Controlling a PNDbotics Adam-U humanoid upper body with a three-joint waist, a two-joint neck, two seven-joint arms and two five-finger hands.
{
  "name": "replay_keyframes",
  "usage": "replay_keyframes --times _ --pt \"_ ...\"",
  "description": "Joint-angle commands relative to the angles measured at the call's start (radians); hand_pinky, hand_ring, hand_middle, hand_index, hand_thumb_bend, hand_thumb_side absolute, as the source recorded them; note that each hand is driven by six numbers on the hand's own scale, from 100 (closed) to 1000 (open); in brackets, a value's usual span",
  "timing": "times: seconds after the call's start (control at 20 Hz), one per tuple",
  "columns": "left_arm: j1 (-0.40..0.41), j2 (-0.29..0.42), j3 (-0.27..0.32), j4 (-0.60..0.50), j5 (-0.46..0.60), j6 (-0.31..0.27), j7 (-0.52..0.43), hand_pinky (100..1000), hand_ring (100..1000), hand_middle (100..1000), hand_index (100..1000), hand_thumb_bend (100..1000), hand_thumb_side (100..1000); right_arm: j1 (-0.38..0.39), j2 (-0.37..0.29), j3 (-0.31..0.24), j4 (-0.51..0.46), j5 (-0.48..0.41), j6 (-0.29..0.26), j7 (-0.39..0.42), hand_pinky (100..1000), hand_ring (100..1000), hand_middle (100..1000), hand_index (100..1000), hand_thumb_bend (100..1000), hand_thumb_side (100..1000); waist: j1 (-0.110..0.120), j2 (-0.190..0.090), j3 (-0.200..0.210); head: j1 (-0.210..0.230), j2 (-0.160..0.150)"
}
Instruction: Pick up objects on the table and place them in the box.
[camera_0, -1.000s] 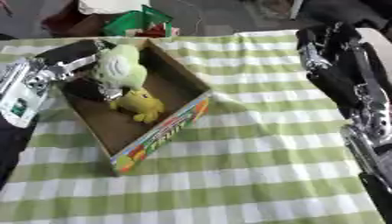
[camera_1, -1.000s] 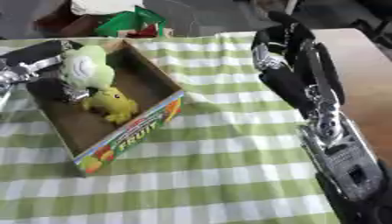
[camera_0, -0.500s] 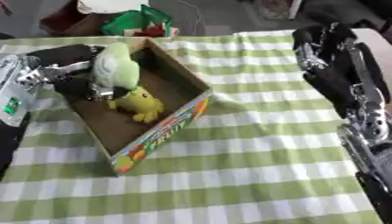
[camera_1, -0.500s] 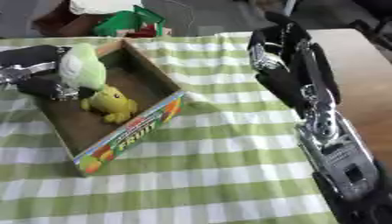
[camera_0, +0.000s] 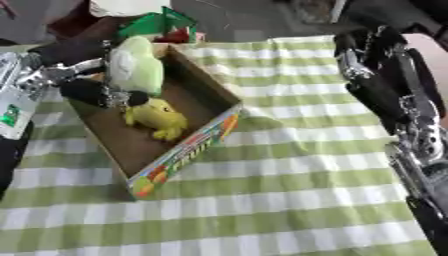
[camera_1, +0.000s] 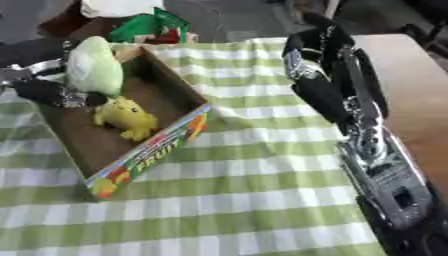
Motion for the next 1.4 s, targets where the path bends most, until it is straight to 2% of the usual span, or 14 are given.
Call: replay_keyframes --times 0.05,0.15,0.2,0.25,0.35,0.55,0.6,0.7,0.8,1.0,1.15,1.2,1.3,1.4 --pt "-0.022 0.019 -0.004 -0.01 0.015 -0.015 -0.02 757 919 951 1000 220 597 -0.004 -0.01 -0.01 -0.02 -0.004 -0.002 0.002 817 800 658 890 100 434 0.001 -0.025 -0.003 -0.002 0.003" --pt "-0.024 0.017 -0.003 -0.004 0.026 -0.032 -0.047 792 927 963 1000 271 537 -0.004 -0.01 -0.01 -0.02 -0.004 -0.001 0.002 818 800 658 890 100 433 0.002 -0.025 -0.003 -0.002 0.002" --pt "-0.025 0.017 0.0 -0.006 0.03 -0.039 -0.058 795 927 960 1000 475 792 -0.004 -0.009 -0.009 -0.02 -0.004 -0.001 0.003 817 800 658 890 100 432 0.003 -0.024 -0.003 -0.003 0.002" --pt "-0.027 0.017 0.004 -0.008 0.03 -0.039 -0.064 795 927 960 1000 475 792 -0.005 -0.009 -0.008 -0.02 -0.004 -0.001 0.004 817 800 658 890 100 432 0.004 -0.023 -0.003 -0.003 0.001" --pt "-0.028 0.019 0.018 0.003 0.016 -0.023 -0.064 849 935 967 1000 681 1000 -0.005 -0.009 -0.007 -0.02 -0.004 -0.001 0.006 817 799 657 888 100 434 0.004 -0.022 -0.004 -0.003 0.001" --pt "-0.032 0.016 0.006 0.003 -0.036 0.006 -0.081 851 939 981 1000 584 1000 -0.006 -0.01 -0.006 -0.02 -0.004 -0.001 0.008 817 799 656 888 100 436 0.006 -0.019 -0.006 -0.003 -0.001" --pt "-0.031 0.013 0.002 0.002 -0.044 -0.002 -0.091 839 934 987 1000 254 506 -0.005 -0.01 -0.006 -0.02 -0.004 0.0 0.008 817 799 656 888 100 435 0.007 -0.018 -0.006 -0.003 0.0" --pt "-0.029 0.007 -0.002 0.003 -0.044 -0.025 -0.114 836 931 989 1000 175 338 -0.005 -0.011 -0.007 -0.02 -0.003 0.0 0.009 817 799 656 888 100 430 0.007 -0.016 -0.006 -0.004 0.0" --pt "-0.031 0.007 0.005 0.005 -0.028 -0.046 -0.132 836 926 975 1000 635 870 -0.005 -0.01 -0.006 -0.02 -0.003 0.001 0.009 817 799 655 888 100 434 0.007 -0.015 -0.005 -0.005 0.0" --pt "-0.033 0.008 0.017 0.011 -0.012 -0.029 -0.127 837 923 969 1000 696 1000 -0.004 -0.01 -0.006 -0.02 -0.003 0.001 0.01 817 799 655 888 100 434 0.008 -0.013 -0.005 -0.004 -0.001" --pt "-0.03 0.011 0.017 -0.007 -0.009 -0.013 -0.102 779 896 922 1000 548 1000 -0.002 -0.01 -0.006 -0.02 -0.002 0.002 0.01 818 799 655 888 100 434 0.009 -0.013 -0.002 -0.006 0.0" --pt "-0.028 0.013 0.017 -0.016 -0.008 -0.006 -0.088 656 838 848 961 285 968 -0.001 -0.01 -0.006 -0.02 -0.002 0.002 0.01 818 799 655 888 100 434 0.009 -0.013 -0.001 -0.007 0.0" --pt "-0.018 0.015 0.035 -0.062 0.052 0.031 -0.009 496 765 774 888 100 907 -0.001 -0.01 -0.007 -0.02 -0.002 0.001 0.009 817 799 655 888 100 435 0.008 -0.015 0.002 -0.01 0.004" --pt "0.003 0.035 0.046 -0.157 0.166 0.083 0.098 409 684 685 844 100 833 -0.001 -0.013 -0.01 -0.02 -0.001 -0.002 0.006 817 799 656 888 100 435 0.007 -0.02 0.008 -0.014 0.01"
